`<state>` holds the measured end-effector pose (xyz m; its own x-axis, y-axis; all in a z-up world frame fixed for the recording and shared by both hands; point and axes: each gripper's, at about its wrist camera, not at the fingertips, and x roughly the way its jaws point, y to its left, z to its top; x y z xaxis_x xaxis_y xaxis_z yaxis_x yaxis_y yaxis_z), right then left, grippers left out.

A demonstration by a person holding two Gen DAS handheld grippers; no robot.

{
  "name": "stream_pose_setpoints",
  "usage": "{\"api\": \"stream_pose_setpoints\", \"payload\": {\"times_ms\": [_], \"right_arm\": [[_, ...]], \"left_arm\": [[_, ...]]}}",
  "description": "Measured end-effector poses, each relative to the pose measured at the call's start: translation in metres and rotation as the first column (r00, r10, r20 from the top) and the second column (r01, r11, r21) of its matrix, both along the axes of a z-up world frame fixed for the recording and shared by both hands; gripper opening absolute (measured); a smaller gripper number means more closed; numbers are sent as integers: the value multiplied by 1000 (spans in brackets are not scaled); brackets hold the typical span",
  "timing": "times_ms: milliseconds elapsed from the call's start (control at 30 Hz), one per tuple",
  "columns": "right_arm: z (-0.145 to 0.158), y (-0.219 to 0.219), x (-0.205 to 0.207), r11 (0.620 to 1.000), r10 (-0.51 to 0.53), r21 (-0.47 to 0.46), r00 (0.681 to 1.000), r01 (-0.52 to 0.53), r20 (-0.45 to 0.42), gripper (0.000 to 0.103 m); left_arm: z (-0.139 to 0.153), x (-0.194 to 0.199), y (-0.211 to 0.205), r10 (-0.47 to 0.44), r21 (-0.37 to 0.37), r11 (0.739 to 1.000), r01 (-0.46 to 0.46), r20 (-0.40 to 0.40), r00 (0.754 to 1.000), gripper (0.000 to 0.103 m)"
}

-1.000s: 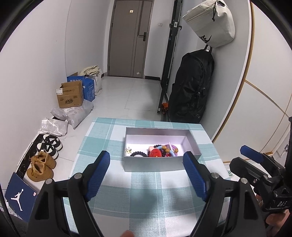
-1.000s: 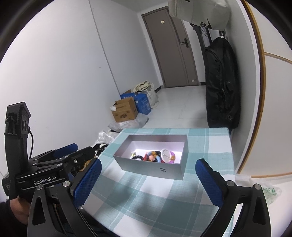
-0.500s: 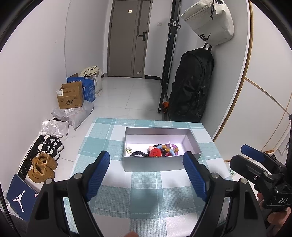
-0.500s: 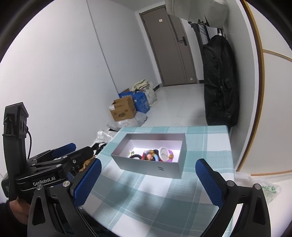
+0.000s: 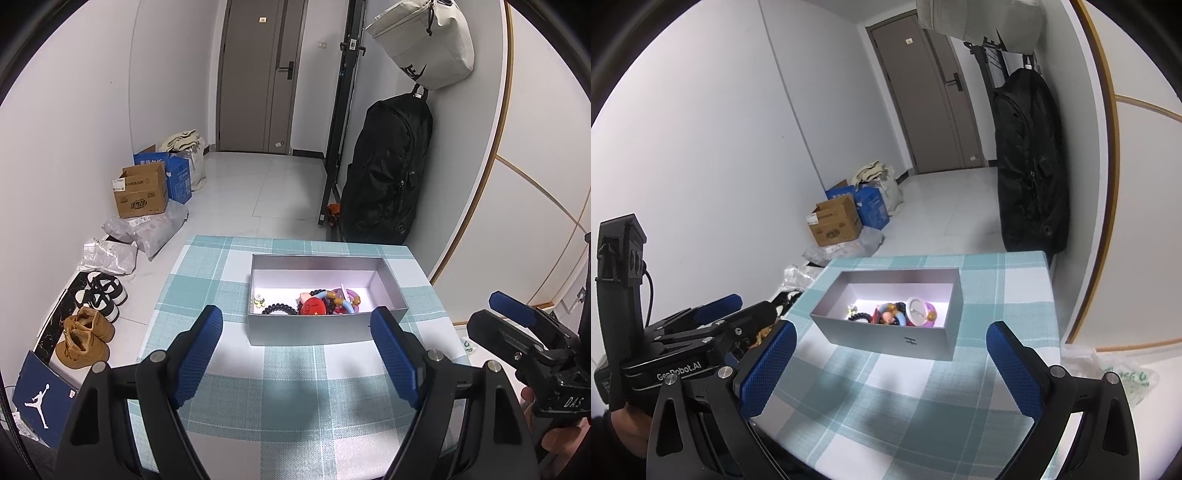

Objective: Organize jewelry

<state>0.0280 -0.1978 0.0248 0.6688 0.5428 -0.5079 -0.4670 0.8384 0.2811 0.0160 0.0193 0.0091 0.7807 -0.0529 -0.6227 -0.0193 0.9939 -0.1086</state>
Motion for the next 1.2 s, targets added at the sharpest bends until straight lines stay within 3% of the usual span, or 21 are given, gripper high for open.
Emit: {"api": "stream_pose_setpoints", "payload": {"times_ms": [1200], "right_arm": [[1,2,2,1000,6,-5,1000,-6,-4,103]], "left_arm": [[-1,1,-3,-8,-9,1000,8,7,1000,79]]}}
